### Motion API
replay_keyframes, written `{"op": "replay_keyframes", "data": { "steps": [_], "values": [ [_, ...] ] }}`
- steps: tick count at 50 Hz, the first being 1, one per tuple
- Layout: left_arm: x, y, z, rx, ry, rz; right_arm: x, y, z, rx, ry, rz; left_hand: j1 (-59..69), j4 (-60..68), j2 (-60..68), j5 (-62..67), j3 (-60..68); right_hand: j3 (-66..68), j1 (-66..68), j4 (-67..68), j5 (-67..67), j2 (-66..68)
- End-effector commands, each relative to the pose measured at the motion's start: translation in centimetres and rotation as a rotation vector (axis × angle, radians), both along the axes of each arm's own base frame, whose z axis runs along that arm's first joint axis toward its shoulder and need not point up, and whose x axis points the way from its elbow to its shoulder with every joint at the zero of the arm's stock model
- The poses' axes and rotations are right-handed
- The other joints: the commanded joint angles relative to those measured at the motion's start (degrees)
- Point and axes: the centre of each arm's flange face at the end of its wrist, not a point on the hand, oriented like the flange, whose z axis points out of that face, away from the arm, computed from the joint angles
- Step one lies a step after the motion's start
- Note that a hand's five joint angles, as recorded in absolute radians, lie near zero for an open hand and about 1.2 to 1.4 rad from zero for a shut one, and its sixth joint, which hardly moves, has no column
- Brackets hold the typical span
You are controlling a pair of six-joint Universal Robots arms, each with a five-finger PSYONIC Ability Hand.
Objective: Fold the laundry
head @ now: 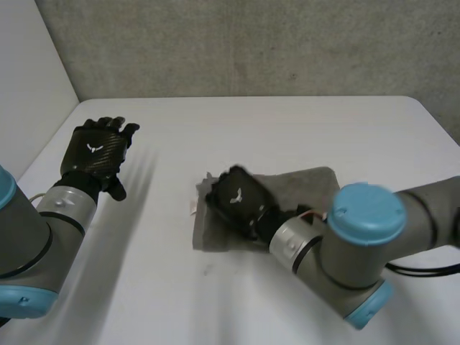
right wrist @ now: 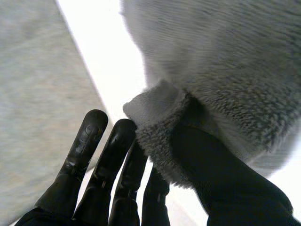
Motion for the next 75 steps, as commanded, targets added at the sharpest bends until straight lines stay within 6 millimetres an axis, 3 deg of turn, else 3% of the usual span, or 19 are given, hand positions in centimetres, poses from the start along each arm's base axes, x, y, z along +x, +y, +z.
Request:
{"op": "replay_keyframes", "data": {
  "steps": [1, 5, 9, 15, 24, 27, 31, 34, 38, 41, 43, 45, 51, 56, 60, 62, 65, 70, 75],
  "values": [
    [-0.2, 0.3, -0.3, 0.009, -0.001, -0.010, -0.5, -0.3, -1.1, 0.049, 0.023, -0.070, 0.3, 0.5, 0.6, -1.4, 0.5, -57.3, -43.8, -57.4, -55.4, -56.4],
    [-0.4, 0.7, -0.6, 0.018, -0.006, -0.023, -2.2, -2.3, 1.5, 0.087, -0.059, -0.197, 0.3, 0.5, 0.6, -1.4, 0.5, -57.3, -43.8, -57.4, -55.4, -56.4],
    [-0.5, 0.8, -0.6, 0.018, -0.006, -0.026, -7.0, -6.0, 3.1, 0.258, -0.176, -0.412, 0.3, 0.5, 0.6, -1.4, 0.5, -57.3, -43.8, -57.4, -55.4, -56.4],
    [-0.8, 1.1, -0.6, 0.016, -0.005, -0.038, -10.9, -5.8, 1.8, 0.518, -0.181, -0.549, 0.3, 0.5, 0.6, -1.4, 0.5, -57.3, -43.8, -57.4, -55.4, -56.4],
    [-1.0, 1.2, -0.9, 0.022, -0.007, -0.044, -15.0, -5.8, -0.9, 0.621, -0.129, -0.668, 0.3, 0.5, 0.6, -1.4, 0.5, -57.3, -43.8, -57.4, -55.4, -56.4],
    [-1.1, 1.3, -0.9, 0.022, -0.007, -0.049, -16.5, -6.0, -1.6, 0.642, -0.122, -0.709, 0.3, 0.5, 0.6, -1.4, 0.5, -44.8, -31.3, -44.9, -42.8, -43.8],
    [-1.2, 1.4, -0.9, 0.022, -0.007, -0.053, -17.3, -6.7, -2.0, 0.607, -0.134, -0.699, 0.3, 0.5, 0.6, -1.4, 0.5, 6.1, 19.7, 6.0, 8.1, 7.1],
    [-1.2, 1.4, -0.9, 0.022, -0.007, -0.052, -17.7, -7.9, -1.6, 0.497, -0.133, -0.701, 0.3, 0.5, 0.6, -1.4, 0.5, 12.7, 26.2, 12.6, 14.6, 13.6],
    [-1.2, 1.4, -0.9, 0.021, -0.007, -0.052, -17.7, -8.9, -0.7, 0.341, -0.084, -0.693, 0.3, 0.5, 0.6, -1.4, 0.5, 12.7, 26.2, 12.6, 14.6, 13.6],
    [-1.2, 1.4, -0.7, 0.015, -0.005, -0.050, -16.8, -8.9, 2.1, 0.172, -0.052, -0.662, 0.3, 0.5, 0.6, -1.4, 0.5, 12.7, 26.2, 12.6, 14.6, 13.6],
    [-1.2, 1.4, -0.6, 0.013, -0.005, -0.050, -14.8, -7.9, 3.8, 0.097, -0.054, -0.596, 0.3, 0.5, 0.6, -1.4, 0.5, 12.7, 26.2, 12.6, 14.6, 13.6],
    [-1.1, 1.4, -0.6, 0.012, -0.004, -0.049, -9.3, -4.9, 5.4, 0.040, -0.074, -0.409, 0.3, 0.5, 0.6, -1.4, 0.5, 12.7, 26.2, 12.6, 14.6, 13.6],
    [-1.1, 1.4, -0.5, 0.011, -0.002, -0.046, -2.3, 0.8, 3.1, 0.074, -0.024, -0.147, 0.3, 0.5, 0.6, -1.4, 0.5, 12.7, 26.2, 12.6, 14.6, 13.6],
    [-1.1, 1.6, 0.0, 0.003, 0.002, -0.046, -0.8, 4.3, -0.7, 0.135, 0.068, -0.032, 0.3, 0.5, 0.6, -1.4, 0.5, 12.7, 26.2, 12.6, 14.6, 13.6],
    [-1.2, 1.8, 0.5, -0.011, 0.008, -0.049, -0.7, 4.6, -1.4, 0.136, 0.088, -0.036, 0.6, 0.8, 0.9, -1.1, 0.8, 2.8, 16.3, 2.7, 4.8, 3.8],
    [-1.9, 2.3, 1.2, -0.031, 0.020, -0.076, -1.1, 4.0, -0.1, 0.131, 0.058, -0.080, 1.8, 2.0, 2.1, 0.1, 2.0, -57.3, -43.8, -57.4, -55.4, -56.4],
    [-2.5, 2.6, 1.6, -0.037, 0.038, -0.091, -1.5, 3.2, 1.3, 0.126, 0.019, -0.119, 2.5, 2.6, 2.8, 0.8, 2.7, -57.3, -43.8, -57.4, -55.4, -56.4],
    [-5.3, 3.9, 4.4, -0.044, 0.135, -0.142, -5.0, -1.1, 7.4, 0.232, -0.254, -0.290, 3.7, 3.8, 3.9, 1.9, 3.8, -57.3, -43.8, -57.4, -55.4, -56.4],
    [-7.7, 4.6, 5.3, 0.033, 0.166, -0.172, -7.0, -2.4, 9.3, 0.411, -0.415, -0.354, 3.7, 3.8, 3.9, 1.9, 3.8, -57.3, -43.8, -57.4, -55.4, -56.4]
  ]
}}
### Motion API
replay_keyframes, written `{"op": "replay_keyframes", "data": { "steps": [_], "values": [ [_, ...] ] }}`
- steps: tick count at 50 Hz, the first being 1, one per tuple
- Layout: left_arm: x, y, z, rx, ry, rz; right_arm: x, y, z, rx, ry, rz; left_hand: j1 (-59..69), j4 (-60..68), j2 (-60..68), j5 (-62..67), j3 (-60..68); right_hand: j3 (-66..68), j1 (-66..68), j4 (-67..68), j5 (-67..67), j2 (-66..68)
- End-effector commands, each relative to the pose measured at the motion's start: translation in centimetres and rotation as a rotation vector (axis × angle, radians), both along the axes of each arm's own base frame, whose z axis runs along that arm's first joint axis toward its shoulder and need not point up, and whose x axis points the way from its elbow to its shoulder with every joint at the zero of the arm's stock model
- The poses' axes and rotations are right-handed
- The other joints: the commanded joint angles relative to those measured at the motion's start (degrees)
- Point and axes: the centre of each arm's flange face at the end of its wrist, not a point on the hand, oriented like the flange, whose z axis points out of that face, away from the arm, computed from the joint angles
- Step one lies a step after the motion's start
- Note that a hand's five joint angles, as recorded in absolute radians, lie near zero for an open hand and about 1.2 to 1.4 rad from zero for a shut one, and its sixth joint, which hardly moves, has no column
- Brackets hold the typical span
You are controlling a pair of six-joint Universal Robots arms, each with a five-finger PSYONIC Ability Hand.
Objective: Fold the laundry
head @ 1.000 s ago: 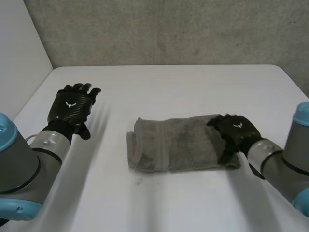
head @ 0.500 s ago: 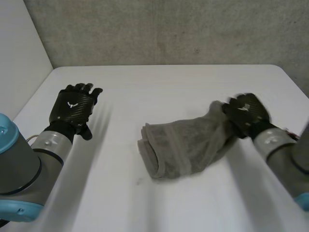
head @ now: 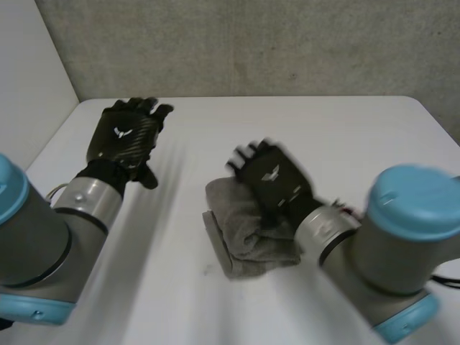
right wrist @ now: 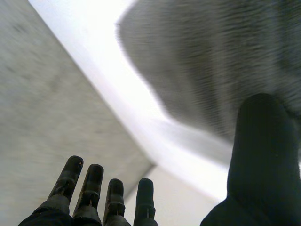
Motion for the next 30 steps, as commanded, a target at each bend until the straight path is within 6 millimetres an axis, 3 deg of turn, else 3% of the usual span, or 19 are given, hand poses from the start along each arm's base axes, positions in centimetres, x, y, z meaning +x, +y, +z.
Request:
{"op": "replay_keyframes", "data": {
  "steps": [1, 3, 9, 11, 14, 16, 24, 30],
  "values": [
    [-3.4, 1.3, 2.0, 0.082, 0.061, -0.053, -3.5, -2.8, 4.5, 0.196, -0.292, -0.142, 2.3, 2.3, 2.3, 1.9, 2.3, -1.9, -1.7, -3.0, -3.0, -2.5],
    [-6.0, 2.5, 1.6, 0.161, 0.071, -0.118, -4.6, -3.7, 4.8, 0.279, -0.314, -0.171, 2.3, 2.3, 2.3, 1.9, 2.3, -1.9, -1.7, -3.0, -3.0, -2.5],
    [-8.4, 3.1, 0.2, 0.288, 0.087, -0.163, -5.1, -4.2, 4.4, 0.359, -0.276, -0.166, 2.1, 2.1, 2.1, 1.8, 2.1, -1.9, -1.7, -3.0, -3.0, -2.5],
    [-9.6, 2.5, -1.1, 0.346, 0.114, -0.162, -4.8, -5.0, 2.8, 0.432, -0.238, -0.179, 2.1, 2.1, 2.1, 1.8, 2.1, -1.9, -1.7, -3.0, -3.0, -2.5],
    [-10.2, 2.3, -2.2, 0.372, 0.115, -0.157, -4.9, -5.6, 1.9, 0.462, -0.221, -0.193, 2.1, 2.1, 2.1, 1.8, 2.1, -1.9, -1.7, -3.0, -3.0, -2.5],
    [-11.0, 2.2, -4.4, 0.413, 0.091, -0.147, -4.8, -6.3, 0.4, 0.513, -0.177, -0.205, 2.1, 2.1, 2.1, 1.8, 2.1, -1.9, -1.7, -3.0, -3.0, -2.5],
    [-10.2, 1.6, -8.8, 0.473, 0.011, -0.034, -4.1, -6.9, -3.2, 0.507, -0.039, -0.185, 1.4, 1.4, 1.4, 1.1, 1.4, -1.9, -1.7, -3.0, -3.0, -2.5],
    [-9.1, 2.3, -10.0, 0.505, -0.028, -0.008, -3.9, -7.0, -5.1, 0.474, 0.057, -0.158, 1.3, 1.3, 1.2, 0.9, 1.2, -1.9, -1.7, -3.0, -3.0, -2.5]
  ]
}}
